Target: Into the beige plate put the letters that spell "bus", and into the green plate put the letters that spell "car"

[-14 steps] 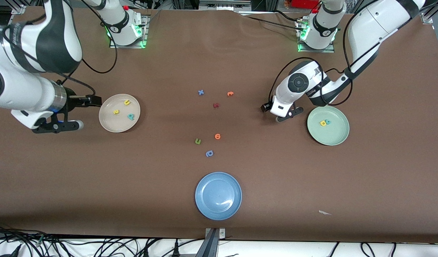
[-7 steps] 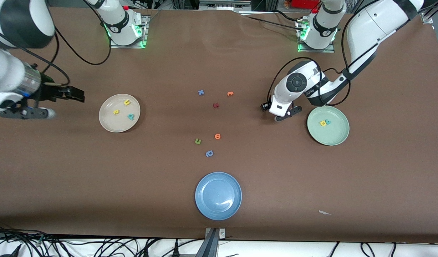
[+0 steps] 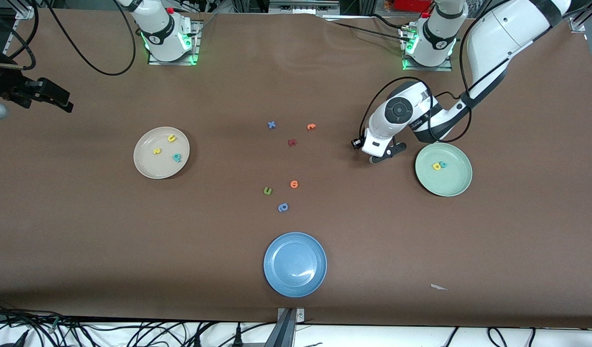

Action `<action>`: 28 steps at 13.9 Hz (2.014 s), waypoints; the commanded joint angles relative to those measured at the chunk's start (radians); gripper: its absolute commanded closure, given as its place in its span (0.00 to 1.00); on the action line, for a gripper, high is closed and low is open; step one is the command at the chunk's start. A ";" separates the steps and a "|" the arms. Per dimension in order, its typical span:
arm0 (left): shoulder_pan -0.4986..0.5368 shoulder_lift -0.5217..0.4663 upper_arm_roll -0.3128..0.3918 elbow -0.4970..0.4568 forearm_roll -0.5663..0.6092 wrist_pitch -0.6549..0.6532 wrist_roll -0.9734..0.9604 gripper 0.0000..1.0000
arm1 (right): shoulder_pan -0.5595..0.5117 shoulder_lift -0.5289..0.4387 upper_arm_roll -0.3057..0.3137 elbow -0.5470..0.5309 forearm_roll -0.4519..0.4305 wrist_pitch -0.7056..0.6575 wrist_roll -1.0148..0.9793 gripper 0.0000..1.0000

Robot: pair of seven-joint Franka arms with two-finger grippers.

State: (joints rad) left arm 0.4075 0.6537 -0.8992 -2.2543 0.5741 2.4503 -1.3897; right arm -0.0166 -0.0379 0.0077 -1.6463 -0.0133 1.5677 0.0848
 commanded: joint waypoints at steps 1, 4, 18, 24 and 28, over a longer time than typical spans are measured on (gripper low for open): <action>-0.009 0.032 0.002 0.015 0.033 -0.004 -0.031 0.55 | 0.023 0.030 -0.009 0.033 0.010 -0.008 0.000 0.00; -0.009 0.032 0.003 0.013 0.035 -0.004 -0.031 0.63 | 0.029 0.030 -0.011 0.031 0.010 -0.021 0.004 0.00; 0.031 -0.005 -0.006 0.085 0.035 -0.043 -0.011 1.00 | 0.029 0.015 0.001 0.025 0.010 -0.017 -0.017 0.00; 0.347 -0.048 -0.138 0.134 0.030 -0.242 0.317 1.00 | 0.030 0.013 0.006 0.025 0.010 -0.015 -0.014 0.00; 0.418 -0.039 -0.129 0.206 0.024 -0.376 0.536 1.00 | 0.030 0.013 0.011 0.025 0.010 -0.017 -0.014 0.00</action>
State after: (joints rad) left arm 0.8133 0.6190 -1.0206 -2.0682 0.5816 2.1172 -0.9249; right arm 0.0131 -0.0210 0.0171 -1.6330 -0.0132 1.5655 0.0738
